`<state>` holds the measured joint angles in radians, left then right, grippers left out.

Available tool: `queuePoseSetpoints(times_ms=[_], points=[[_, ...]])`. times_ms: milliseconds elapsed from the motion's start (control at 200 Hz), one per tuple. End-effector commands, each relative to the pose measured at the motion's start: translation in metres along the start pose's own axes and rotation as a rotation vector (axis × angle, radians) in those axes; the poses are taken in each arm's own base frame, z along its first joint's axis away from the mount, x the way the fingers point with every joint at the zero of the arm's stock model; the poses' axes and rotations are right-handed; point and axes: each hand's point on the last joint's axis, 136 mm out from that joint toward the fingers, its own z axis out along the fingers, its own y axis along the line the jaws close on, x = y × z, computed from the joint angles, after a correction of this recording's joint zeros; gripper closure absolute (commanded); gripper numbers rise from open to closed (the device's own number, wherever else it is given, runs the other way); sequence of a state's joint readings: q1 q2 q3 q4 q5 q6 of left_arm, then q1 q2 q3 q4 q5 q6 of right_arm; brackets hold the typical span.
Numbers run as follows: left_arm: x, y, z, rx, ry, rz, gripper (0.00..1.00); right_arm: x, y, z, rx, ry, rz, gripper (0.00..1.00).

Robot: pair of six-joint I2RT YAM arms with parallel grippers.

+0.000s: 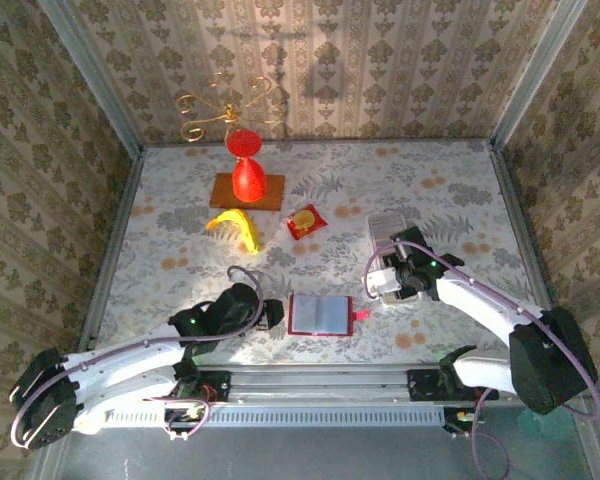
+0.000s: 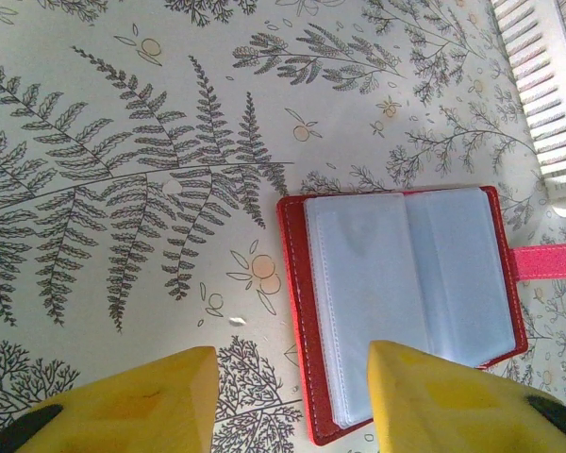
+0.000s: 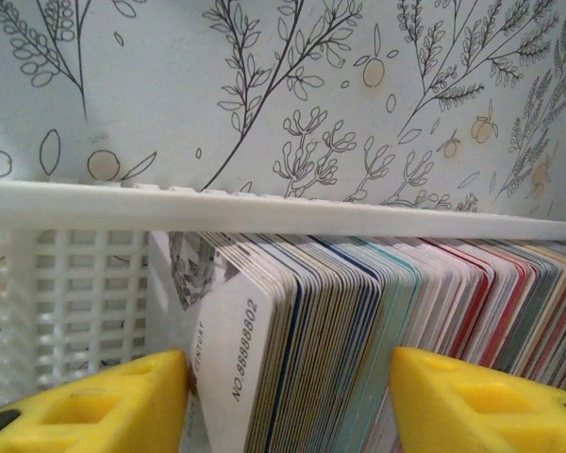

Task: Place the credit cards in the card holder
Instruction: Pick up the credit card from the storage box.

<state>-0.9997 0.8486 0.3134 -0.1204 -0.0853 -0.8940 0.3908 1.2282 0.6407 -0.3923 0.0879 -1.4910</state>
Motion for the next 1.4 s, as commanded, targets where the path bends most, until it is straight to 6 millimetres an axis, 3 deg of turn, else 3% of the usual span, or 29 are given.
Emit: queuePoseSetpoints(times_ms=[0,295,530,985,1250,1340,1395], points=[[0.0,0.0,0.002,0.007,0.0,-0.01,0.55,0.003,-0.014,-0.012,0.063,0.011,0.0,0.45],[0.001,-0.003,0.005,0.016,0.012,-0.015,0.58,-0.001,-0.011,-0.014,0.074,-0.009,0.007,0.64],[0.001,-0.004,0.004,0.023,0.011,-0.02,0.59,0.001,-0.011,-0.016,0.081,-0.002,0.013,0.74],[0.001,-0.006,0.004,0.03,0.014,-0.022,0.59,-0.007,-0.002,-0.038,0.082,-0.026,0.042,0.95],[0.0,-0.011,0.004,0.034,0.024,-0.008,0.55,-0.033,0.026,-0.074,-0.003,-0.13,0.143,1.0],[0.0,-0.014,0.005,0.034,0.028,-0.003,0.52,-0.047,0.023,-0.093,0.022,-0.183,0.245,1.0],[-0.001,-0.015,0.005,0.034,0.031,0.004,0.51,-0.057,0.01,-0.105,0.075,-0.23,0.379,1.0]])
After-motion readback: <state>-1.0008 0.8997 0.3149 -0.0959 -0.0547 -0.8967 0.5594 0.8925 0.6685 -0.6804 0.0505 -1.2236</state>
